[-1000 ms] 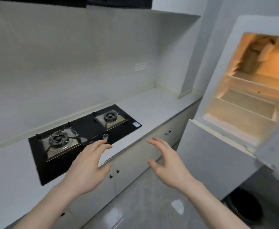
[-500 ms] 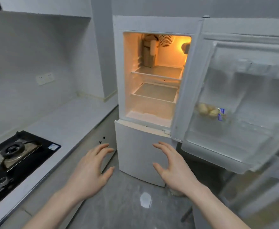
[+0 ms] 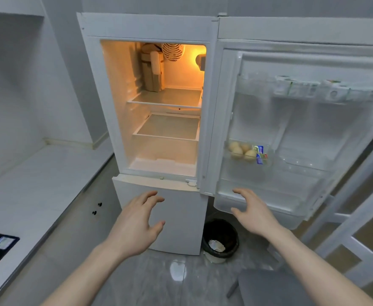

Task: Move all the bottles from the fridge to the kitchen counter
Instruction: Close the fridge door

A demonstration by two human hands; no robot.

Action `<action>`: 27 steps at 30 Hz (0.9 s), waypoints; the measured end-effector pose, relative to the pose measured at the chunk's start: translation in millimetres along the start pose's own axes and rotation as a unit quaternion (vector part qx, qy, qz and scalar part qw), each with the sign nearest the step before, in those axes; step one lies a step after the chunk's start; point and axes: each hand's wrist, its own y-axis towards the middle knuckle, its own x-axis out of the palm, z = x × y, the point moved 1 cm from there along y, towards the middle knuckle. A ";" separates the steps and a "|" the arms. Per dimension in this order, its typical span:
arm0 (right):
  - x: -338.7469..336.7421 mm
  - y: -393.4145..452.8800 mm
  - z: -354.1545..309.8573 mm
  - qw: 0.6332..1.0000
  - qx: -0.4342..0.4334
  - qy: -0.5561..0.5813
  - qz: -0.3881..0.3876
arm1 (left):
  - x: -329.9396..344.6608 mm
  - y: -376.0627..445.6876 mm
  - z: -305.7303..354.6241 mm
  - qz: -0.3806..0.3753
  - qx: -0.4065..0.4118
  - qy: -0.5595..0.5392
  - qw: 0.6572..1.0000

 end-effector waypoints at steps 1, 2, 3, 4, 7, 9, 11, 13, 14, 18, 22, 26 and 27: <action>1.6 12.9 8.8 1.000 0.008 -0.010 -0.007 | 3.6 7.6 -0.9 -0.003 -0.005 0.001 1.000; 3.9 23.0 16.5 1.000 0.012 -0.021 -0.014 | 5.8 12.0 -1.3 -0.004 -0.009 0.004 1.000; 6.1 34.0 23.7 0.999 0.018 -0.030 -0.022 | 7.6 16.6 -2.0 -0.005 -0.014 0.008 1.000; 9.2 44.8 32.0 0.998 0.024 -0.037 -0.033 | 9.4 21.3 -2.4 -0.006 -0.020 0.012 1.000; 18.8 75.4 57.8 0.994 0.043 -0.058 -0.078 | 16.9 31.7 -2.3 -0.007 -0.045 0.027 0.999; 25.8 94.0 76.7 0.990 0.055 -0.070 -0.107 | 23.1 35.3 -0.7 -0.005 -0.070 0.033 0.997; 31.7 111.9 97.5 0.985 0.065 -0.083 -0.135 | 30.7 38.5 2.5 0.002 -0.097 0.034 0.995; 37.2 124.4 112.4 0.979 0.072 -0.102 -0.159 | 36.0 37.5 4.8 0.011 -0.118 0.032 0.992; 40.6 131.2 120.4 0.976 0.075 -0.111 -0.169 | 39.6 36.5 6.2 0.015 -0.127 0.031 0.991; 54.3 145.7 145.0 0.966 0.078 -0.133 -0.209 | 51.3 24.8 12.2 0.013 -0.158 0.038 0.987; 62.9 135.6 140.2 0.958 0.060 -0.191 -0.208 | 52.0 9.5 17.0 0.022 -0.179 0.050 0.982; 67.4 127.3 129.0 0.956 0.052 -0.201 -0.208 | 49.4 -5.0 15.2 0.019 -0.193 0.056 0.979; 69.6 124.7 127.7 0.957 0.050 -0.197 -0.208 | 48.2 -10.3 14.2 0.015 -0.195 0.057 0.979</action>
